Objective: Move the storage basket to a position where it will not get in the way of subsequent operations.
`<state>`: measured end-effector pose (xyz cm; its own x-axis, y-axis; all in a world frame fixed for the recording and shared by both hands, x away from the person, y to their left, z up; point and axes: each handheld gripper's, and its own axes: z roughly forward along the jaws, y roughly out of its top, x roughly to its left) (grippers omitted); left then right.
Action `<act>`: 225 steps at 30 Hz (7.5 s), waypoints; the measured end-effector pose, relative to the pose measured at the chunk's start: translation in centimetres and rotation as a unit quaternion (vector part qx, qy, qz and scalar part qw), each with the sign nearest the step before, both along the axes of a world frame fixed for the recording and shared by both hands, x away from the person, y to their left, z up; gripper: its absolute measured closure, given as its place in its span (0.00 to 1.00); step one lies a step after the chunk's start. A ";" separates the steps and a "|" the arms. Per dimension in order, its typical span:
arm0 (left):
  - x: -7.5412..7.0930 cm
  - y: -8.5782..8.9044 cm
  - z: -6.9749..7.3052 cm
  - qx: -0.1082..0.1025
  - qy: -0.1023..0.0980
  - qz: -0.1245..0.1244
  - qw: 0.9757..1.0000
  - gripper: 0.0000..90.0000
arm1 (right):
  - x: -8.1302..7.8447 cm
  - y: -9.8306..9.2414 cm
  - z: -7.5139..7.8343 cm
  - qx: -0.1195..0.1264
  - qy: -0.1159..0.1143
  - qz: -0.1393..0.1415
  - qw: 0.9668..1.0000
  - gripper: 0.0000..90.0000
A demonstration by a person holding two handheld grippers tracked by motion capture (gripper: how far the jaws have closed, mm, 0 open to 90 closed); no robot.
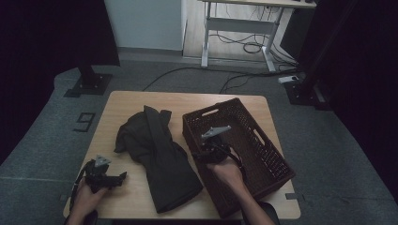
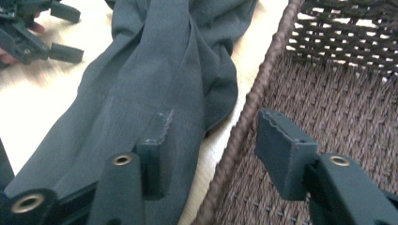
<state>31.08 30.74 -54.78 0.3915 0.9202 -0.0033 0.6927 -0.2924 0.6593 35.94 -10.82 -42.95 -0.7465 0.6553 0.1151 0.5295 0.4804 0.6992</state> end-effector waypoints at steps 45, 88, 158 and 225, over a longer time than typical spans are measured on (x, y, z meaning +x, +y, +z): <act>0.0 0.0 0.0 0.000 0.000 0.000 1.000 0.00 | -0.4 -1.7 -0.7 -0.019 0.016 -0.018 1.000 0.90; 0.0 0.0 0.0 0.000 0.000 0.000 1.000 0.00 | -4.4 -6.9 0.4 -0.024 0.026 -0.043 0.998 0.74; 0.0 -0.1 0.0 0.000 0.000 0.003 1.000 0.00 | -4.0 -13.6 -0.2 -0.012 0.011 -0.149 0.989 0.84; 0.0 -0.1 0.0 0.000 0.000 0.003 1.000 0.00 | 4.0 -18.2 -0.5 -0.008 0.012 -0.242 0.970 0.82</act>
